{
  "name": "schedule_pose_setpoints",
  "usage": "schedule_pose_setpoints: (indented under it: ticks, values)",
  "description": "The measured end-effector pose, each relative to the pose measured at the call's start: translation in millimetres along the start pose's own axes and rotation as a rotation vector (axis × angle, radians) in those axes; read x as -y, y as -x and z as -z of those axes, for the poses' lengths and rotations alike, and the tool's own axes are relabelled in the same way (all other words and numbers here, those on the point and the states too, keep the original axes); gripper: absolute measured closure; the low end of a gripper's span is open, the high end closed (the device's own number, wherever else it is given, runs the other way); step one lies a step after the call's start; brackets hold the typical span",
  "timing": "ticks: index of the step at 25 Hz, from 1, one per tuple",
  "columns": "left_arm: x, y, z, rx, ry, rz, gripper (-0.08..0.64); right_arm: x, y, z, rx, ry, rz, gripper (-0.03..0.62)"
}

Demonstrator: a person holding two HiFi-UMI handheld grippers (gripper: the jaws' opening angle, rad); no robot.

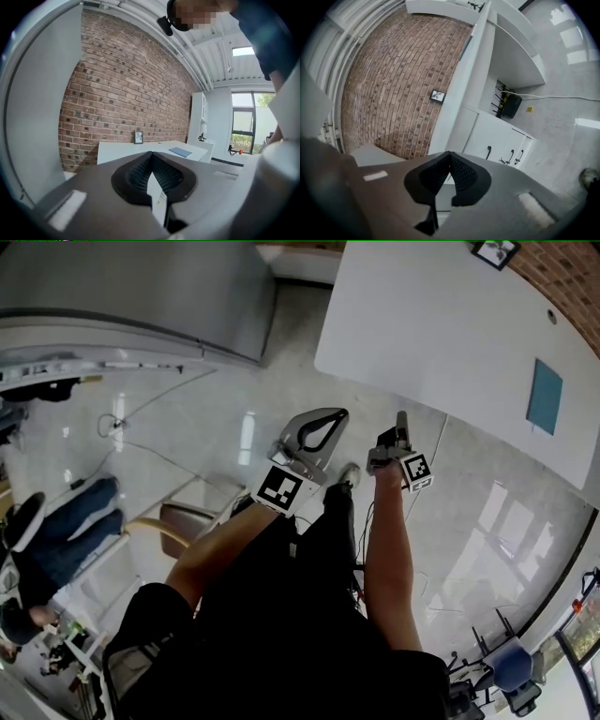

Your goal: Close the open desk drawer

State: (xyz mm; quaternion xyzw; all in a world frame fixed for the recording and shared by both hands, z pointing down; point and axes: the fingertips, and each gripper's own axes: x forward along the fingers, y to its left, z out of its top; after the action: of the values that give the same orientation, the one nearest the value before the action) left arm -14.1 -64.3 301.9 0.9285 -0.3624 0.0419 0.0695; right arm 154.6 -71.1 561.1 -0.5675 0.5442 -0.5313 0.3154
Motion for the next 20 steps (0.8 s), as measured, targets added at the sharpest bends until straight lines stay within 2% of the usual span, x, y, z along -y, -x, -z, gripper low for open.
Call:
schedule_pose_setpoints:
  ticks: [4, 9, 15, 20]
  values:
    - [28, -6, -35, 0.017, -0.072, 0.052, 0.545, -57, 23, -24, -0.030, 0.116, -0.033, 0.589]
    - [43, 6, -75, 0.048, -0.081, 0.069, 0.545, -145, 60, -50, -0.018, 0.299, -0.050, 0.589]
    - [50, 28, -121, 0.095, -0.082, 0.045, 0.545, -243, 106, -67, 0.029, 0.667, -0.032, 0.589]
    - [55, 46, -142, 0.113, -0.077, 0.019, 0.544, -300, 145, -63, 0.054, 0.940, -0.020, 0.589]
